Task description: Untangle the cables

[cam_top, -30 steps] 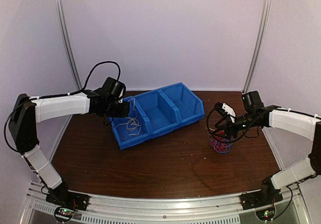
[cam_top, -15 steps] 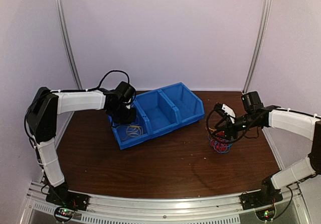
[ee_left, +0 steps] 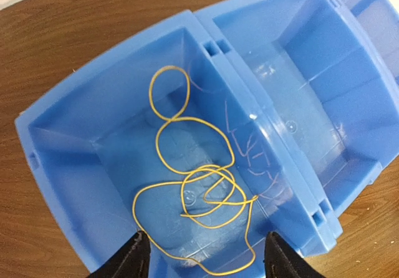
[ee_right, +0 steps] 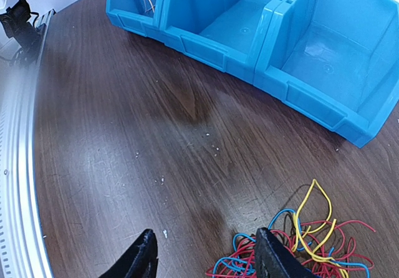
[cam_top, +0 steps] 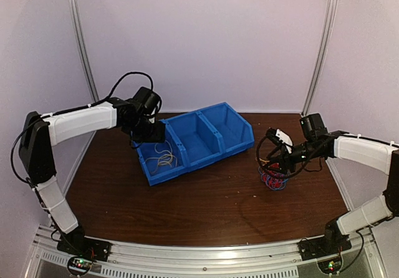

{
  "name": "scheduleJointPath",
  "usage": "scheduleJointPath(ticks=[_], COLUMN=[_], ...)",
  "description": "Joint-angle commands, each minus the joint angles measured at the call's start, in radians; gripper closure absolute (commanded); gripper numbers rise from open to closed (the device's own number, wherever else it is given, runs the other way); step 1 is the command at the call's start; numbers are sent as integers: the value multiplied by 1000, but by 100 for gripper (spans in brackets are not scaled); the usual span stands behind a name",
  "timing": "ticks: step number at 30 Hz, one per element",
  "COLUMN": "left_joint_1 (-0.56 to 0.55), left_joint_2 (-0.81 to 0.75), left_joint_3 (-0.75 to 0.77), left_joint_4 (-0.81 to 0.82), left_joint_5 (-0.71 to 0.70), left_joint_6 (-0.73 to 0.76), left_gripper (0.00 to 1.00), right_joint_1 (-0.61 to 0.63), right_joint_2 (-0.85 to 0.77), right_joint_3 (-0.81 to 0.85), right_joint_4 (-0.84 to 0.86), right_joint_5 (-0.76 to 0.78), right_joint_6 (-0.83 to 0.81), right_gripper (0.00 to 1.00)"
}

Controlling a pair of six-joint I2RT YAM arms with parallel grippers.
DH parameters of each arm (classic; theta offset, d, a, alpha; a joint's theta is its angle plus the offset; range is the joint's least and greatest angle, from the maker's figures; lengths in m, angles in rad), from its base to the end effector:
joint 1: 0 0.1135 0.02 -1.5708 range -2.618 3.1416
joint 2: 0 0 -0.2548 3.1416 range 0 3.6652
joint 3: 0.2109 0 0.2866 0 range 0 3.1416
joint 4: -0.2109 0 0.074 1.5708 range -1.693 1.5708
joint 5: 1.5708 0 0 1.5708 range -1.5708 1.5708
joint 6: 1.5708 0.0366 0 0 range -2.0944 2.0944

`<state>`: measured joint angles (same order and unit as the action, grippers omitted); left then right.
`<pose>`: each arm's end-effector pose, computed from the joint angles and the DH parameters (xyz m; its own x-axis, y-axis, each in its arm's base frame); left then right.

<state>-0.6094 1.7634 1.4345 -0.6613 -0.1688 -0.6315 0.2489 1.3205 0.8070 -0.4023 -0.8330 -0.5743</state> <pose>0.3428 -0.2318 0.2378 -0.8419 -0.1220 -0.5257 -0.0103 0.9776 -0.2104 0.2749 0.0978 0.1967 -0.3180 -0.4579 -0.8302 -0.9234 0.3480 0.1618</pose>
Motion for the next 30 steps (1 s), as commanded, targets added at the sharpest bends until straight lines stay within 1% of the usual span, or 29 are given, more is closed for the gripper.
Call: scheduleJointPath(ticks=[1,4,6,8,10,12,16,19,22,25,30], left_joint_1=[5,6,7,5,-10,-40,-121,-163,-201,-243,-294], left_joint_2=[-72,-72,-54,-51,-80,-129,-257,-332,-365,-372,-367], left_joint_3=[24,23,45,53,33,-2,-132,-215,-300,-372,-484], left_joint_4=[8,44,50,89,177,289,535,671,784,861,1009], left_joint_5=[-81,-98,-99,-26,64,123,215,284,359,380,387], left_joint_6=[44,64,72,102,161,239,390,453,497,487,392], left_gripper=[36,36,38,42,44,44,44,44,45,45,45], right_joint_1=[-3,-3,-3,-4,-15,-41,-117,-173,-188,-188,-173], right_joint_2=[6,0,-7,-23,-48,-75,-95,-72,-35,7,94], right_joint_3=[1,3,4,11,25,39,79,119,149,175,240], right_joint_4=[-12,-13,-16,-18,-18,-7,-11,-26,-43,-64,-97], right_joint_5=[0,1,4,10,17,27,64,92,118,141,200], right_joint_6=[-10,-10,-9,0,19,50,85,94,81,56,34], right_gripper=[46,46,46,46,47,48,52,58,60,58,57])
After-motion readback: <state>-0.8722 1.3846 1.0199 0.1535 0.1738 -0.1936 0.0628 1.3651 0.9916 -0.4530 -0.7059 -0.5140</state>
